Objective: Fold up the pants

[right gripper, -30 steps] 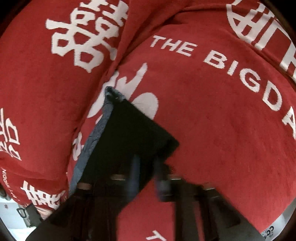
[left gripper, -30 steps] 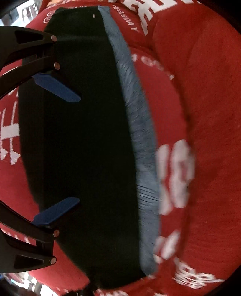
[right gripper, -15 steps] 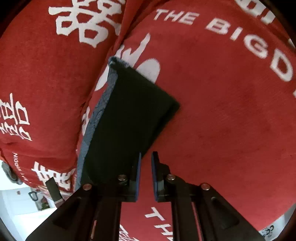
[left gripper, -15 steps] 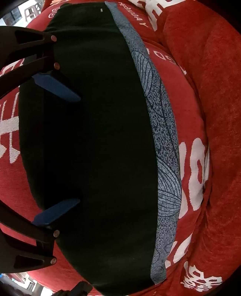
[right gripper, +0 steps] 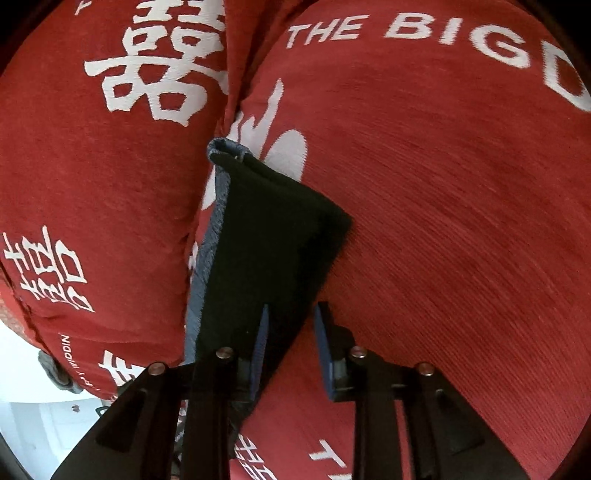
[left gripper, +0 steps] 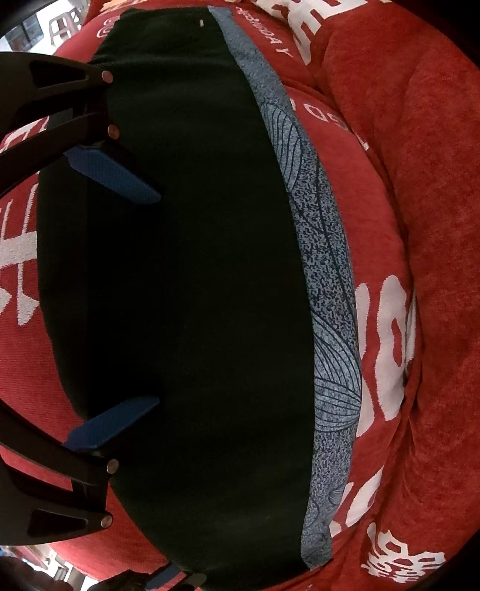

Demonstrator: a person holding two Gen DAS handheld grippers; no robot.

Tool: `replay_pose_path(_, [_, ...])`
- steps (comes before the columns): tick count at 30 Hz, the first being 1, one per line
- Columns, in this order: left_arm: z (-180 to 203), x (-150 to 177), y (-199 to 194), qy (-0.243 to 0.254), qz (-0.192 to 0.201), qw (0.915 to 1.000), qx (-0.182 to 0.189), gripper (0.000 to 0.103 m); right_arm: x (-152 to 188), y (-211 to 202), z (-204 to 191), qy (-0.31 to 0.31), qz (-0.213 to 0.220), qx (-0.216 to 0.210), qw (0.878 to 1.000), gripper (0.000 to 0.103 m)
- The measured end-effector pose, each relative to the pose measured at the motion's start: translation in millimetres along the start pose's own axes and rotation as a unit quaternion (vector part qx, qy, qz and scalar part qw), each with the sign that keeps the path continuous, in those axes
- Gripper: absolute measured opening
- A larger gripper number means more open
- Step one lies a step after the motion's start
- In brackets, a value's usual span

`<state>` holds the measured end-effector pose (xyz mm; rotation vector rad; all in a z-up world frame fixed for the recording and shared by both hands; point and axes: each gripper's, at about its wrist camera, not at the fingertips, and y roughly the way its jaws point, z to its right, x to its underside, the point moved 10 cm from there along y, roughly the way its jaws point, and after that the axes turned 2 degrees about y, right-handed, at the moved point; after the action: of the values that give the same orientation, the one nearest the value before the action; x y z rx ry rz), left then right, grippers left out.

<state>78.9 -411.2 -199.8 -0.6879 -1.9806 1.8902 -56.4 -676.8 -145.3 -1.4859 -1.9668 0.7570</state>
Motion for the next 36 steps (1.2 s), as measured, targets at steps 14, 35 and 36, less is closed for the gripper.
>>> replay_pose_path(14, [5.7,-1.6,-7.1,0.010,-0.007,0.9999,-0.001,0.103,-15.2,18.9,-14.8,-0.036,0.005,-0.017,0.999,0.031])
replay_pose_path(35, [0.9,-68.2,-40.5,-0.023,0.070,0.9971,0.015,0.103,-3.6,14.9,-68.7,-0.077,-0.025,-0.066,0.995,0.014])
replay_pose_path(36, [10.2,-68.5,-24.3,-0.011,0.051,0.9985,0.018,0.103,-1.5,12.2,-73.6,-0.083,-0.023,-0.068,0.994,0.014])
